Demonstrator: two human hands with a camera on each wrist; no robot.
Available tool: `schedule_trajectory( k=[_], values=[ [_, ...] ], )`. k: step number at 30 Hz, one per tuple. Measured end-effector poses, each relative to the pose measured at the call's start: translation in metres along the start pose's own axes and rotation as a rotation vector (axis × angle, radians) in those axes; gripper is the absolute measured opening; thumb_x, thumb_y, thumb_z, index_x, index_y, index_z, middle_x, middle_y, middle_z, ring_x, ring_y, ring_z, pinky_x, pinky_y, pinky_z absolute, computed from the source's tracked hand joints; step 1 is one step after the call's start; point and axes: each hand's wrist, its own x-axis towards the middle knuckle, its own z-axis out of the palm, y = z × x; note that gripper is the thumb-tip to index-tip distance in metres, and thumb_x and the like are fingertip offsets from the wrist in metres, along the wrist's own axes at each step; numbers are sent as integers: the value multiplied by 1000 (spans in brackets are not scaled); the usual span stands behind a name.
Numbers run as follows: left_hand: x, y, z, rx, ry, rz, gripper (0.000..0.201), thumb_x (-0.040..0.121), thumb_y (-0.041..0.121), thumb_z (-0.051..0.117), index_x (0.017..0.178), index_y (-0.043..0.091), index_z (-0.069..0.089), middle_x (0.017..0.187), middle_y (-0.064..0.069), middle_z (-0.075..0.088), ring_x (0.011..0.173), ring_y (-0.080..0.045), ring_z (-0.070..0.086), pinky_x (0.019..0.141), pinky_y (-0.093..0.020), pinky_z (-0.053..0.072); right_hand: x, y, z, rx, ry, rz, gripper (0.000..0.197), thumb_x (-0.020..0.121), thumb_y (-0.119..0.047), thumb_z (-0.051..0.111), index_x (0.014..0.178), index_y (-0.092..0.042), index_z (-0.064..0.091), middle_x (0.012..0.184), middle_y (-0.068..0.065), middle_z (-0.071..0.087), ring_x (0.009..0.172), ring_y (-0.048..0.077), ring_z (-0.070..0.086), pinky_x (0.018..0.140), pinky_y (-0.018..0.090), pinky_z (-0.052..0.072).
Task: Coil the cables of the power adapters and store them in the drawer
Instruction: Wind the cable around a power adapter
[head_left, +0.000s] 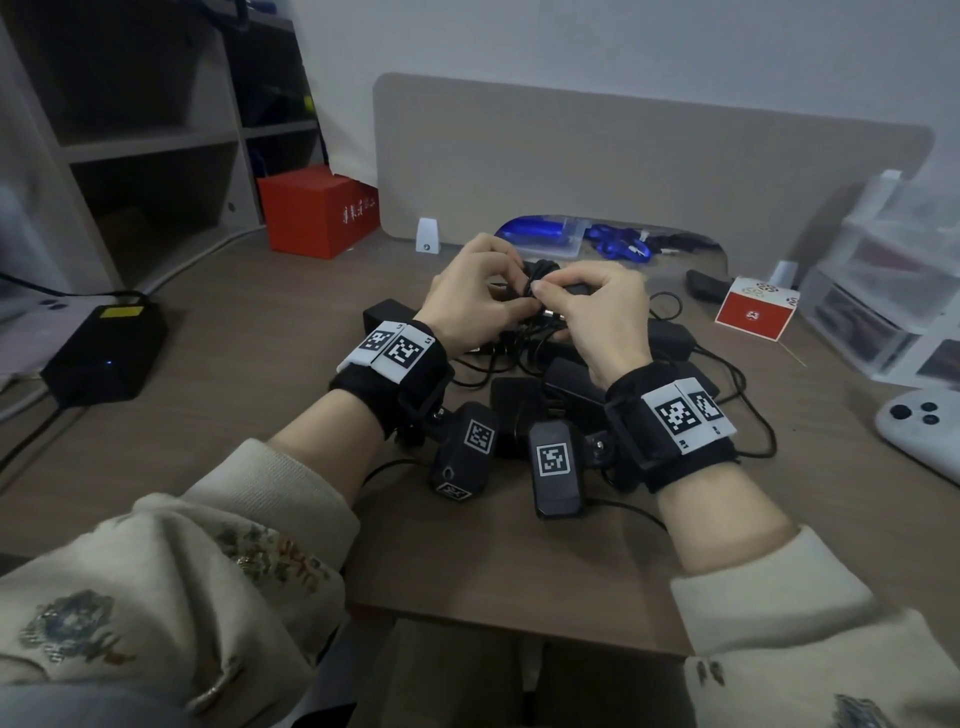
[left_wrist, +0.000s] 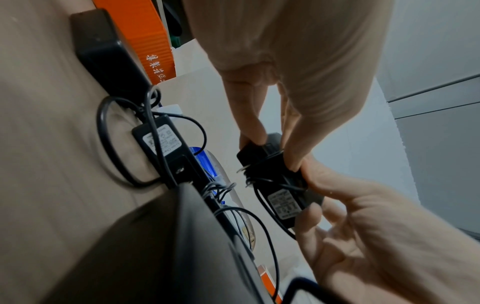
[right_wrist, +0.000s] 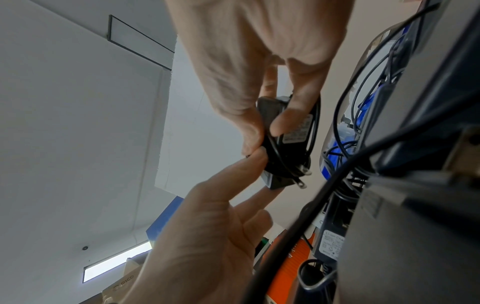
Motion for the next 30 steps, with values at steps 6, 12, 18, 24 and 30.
schedule_trajectory(
  k=[6, 12, 18, 24, 30],
  values=[
    [3, -4, 1, -70, 20, -25, 27, 57, 56, 71, 68, 33, 65, 98, 18, 54, 99, -16, 63, 94, -49, 52, 0, 1, 0, 16, 36, 3, 12, 77, -22, 81, 71, -23, 71, 97, 2, 68, 87, 19, 66, 46, 19, 48],
    [4, -9, 6, -133, 125, -124, 15, 82, 24, 78, 82, 12, 69, 105, 2, 58, 97, -15, 61, 67, -31, 57, -3, 0, 1, 71, -29, -2, 5, 90, -19, 68, 90, -16, 72, 98, 0, 66, 78, 6, 64, 51, 22, 52],
    [2, -7, 4, -229, 183, -161, 11, 86, 28, 74, 85, 19, 67, 113, -3, 57, 93, -21, 66, 51, -27, 55, -2, 1, 2, 93, -58, 20, 11, 91, -10, 65, 101, -13, 66, 101, -8, 57, 90, 13, 64, 58, 26, 57],
    [0, -6, 4, -233, 174, -190, 11, 89, 29, 71, 82, 24, 64, 116, -4, 58, 85, -17, 65, 46, -19, 48, -1, 3, 3, 102, -33, 79, 31, 88, -16, 69, 110, -24, 50, 120, 5, 54, 92, 14, 64, 58, 24, 54],
    [-2, 1, 5, -270, 116, -188, 31, 83, 39, 76, 94, 12, 64, 117, -3, 55, 83, -13, 64, 47, -23, 50, -1, 0, 2, 159, -6, 89, 25, 93, -13, 63, 119, -13, 59, 107, 0, 61, 88, 10, 66, 64, 23, 57]
  ],
)
